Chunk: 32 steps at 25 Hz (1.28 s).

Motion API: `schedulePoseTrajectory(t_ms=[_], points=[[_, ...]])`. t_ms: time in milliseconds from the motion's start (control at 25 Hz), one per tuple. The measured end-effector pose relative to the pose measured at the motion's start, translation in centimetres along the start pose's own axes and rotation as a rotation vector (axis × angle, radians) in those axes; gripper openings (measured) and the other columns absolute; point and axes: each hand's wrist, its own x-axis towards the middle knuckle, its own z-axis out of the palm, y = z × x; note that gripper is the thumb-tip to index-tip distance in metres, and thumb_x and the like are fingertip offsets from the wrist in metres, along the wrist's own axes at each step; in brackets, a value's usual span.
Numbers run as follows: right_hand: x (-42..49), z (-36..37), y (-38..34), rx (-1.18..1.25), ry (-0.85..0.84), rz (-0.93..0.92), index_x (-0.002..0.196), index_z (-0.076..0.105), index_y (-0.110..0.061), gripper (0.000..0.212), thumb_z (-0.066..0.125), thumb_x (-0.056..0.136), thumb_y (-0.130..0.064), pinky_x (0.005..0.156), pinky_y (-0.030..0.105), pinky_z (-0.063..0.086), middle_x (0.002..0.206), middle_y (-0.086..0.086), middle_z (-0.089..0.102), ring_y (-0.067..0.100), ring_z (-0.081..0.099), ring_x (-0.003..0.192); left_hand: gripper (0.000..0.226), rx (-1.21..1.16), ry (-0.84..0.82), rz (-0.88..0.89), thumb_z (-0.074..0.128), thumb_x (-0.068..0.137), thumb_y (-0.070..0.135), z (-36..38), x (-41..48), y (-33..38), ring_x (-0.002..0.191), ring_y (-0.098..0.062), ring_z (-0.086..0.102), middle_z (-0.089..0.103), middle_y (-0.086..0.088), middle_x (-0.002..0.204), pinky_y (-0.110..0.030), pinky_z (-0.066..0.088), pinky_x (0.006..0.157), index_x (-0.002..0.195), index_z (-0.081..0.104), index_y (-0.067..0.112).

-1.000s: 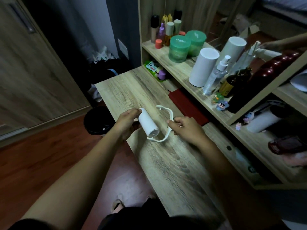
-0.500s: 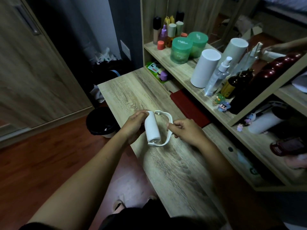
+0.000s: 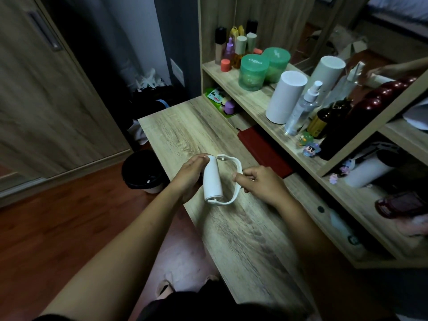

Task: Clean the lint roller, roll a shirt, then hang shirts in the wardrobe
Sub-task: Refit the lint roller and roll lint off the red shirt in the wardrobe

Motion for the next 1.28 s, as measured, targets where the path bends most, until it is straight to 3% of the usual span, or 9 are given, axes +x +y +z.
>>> schedulePoseTrajectory(t_ms=[120, 280, 440, 640, 960, 1120, 1280], points=[[-0.1, 0.3, -0.3, -0.047, 0.043, 0.006, 0.069, 0.064, -0.019, 0.045, 0.051, 0.08, -0.061, 0.068, 0.03, 0.048, 0.059, -0.008, 0.067, 0.005, 0.063, 0.064, 0.012, 0.013, -0.004, -0.022, 0.052, 0.089, 0.027, 0.7, -0.5, -0.1, 0.088, -0.023, 0.055, 0.058, -0.01, 0.095, -0.036, 0.045, 0.079, 0.1, 0.053, 0.023], [-0.3, 1.2, -0.6, -0.1, 0.094, 0.011, 0.069, 0.058, -0.016, 0.051, 0.045, 0.076, -0.065, 0.068, 0.031, 0.046, 0.069, -0.001, 0.068, 0.012, 0.063, 0.07, 0.029, 0.077, 0.004, -0.027, 0.063, 0.085, 0.023, 1.3, -1.0, -0.4, 0.083, -0.027, 0.06, 0.057, -0.009, 0.097, -0.039, 0.053, 0.069, 0.103, 0.042, 0.03], [-0.5, 1.6, -1.4, -0.126, 0.147, 0.03, 0.055, 0.045, -0.02, 0.047, 0.047, 0.079, -0.062, 0.061, 0.029, 0.033, 0.066, -0.003, 0.061, 0.016, 0.058, 0.072, 0.045, 0.177, 0.131, 0.099, 0.07, 0.069, 0.017, 1.6, -1.3, -0.5, 0.071, -0.026, 0.059, 0.056, -0.01, 0.094, -0.037, 0.054, 0.062, 0.096, 0.04, 0.036], [-0.8, 1.8, -2.5, -0.145, 0.188, -0.012, 0.051, 0.035, -0.022, 0.048, 0.049, 0.084, -0.054, 0.058, 0.029, 0.027, 0.058, -0.002, 0.046, 0.02, 0.055, 0.07, 0.046, 0.285, 0.167, 0.201, 0.066, 0.062, 0.011, 1.8, -1.9, -0.5, 0.061, -0.022, 0.058, 0.058, -0.008, 0.083, -0.047, 0.056, 0.065, 0.092, 0.039, 0.034], [-0.5, 2.7, -2.5, -0.074, 0.258, 0.001, 0.054, 0.04, -0.019, 0.048, 0.044, 0.086, -0.055, 0.059, 0.029, 0.031, 0.06, -0.002, 0.052, 0.025, 0.06, 0.071, 0.045, 0.435, 0.131, 0.26, 0.066, 0.065, 0.014, 1.6, -2.8, 1.0, 0.066, -0.025, 0.058, 0.056, -0.011, 0.084, -0.053, 0.054, 0.064, 0.094, 0.037, 0.033], [-0.7, 3.2, -2.4, -0.079, 0.268, 0.016, 0.061, 0.047, -0.015, 0.047, 0.044, 0.086, -0.054, 0.059, 0.029, 0.034, 0.065, 0.003, 0.062, 0.025, 0.06, 0.072, 0.045, 0.514, 0.151, 0.282, 0.066, 0.063, 0.021, 1.6, -3.4, 0.9, 0.073, -0.039, 0.061, 0.058, -0.022, 0.092, -0.057, 0.053, 0.065, 0.093, 0.035, 0.035], [-0.6, 3.1, -2.6, -0.071, 0.273, 0.018, 0.065, 0.051, -0.014, 0.046, 0.044, 0.087, -0.055, 0.06, 0.03, 0.036, 0.069, 0.004, 0.064, 0.025, 0.06, 0.072, 0.044, 0.558, 0.127, 0.295, 0.065, 0.063, 0.022, 1.7, -3.6, 1.0, 0.073, -0.036, 0.06, 0.058, -0.024, 0.093, -0.058, 0.052, 0.066, 0.093, 0.035, 0.035]])
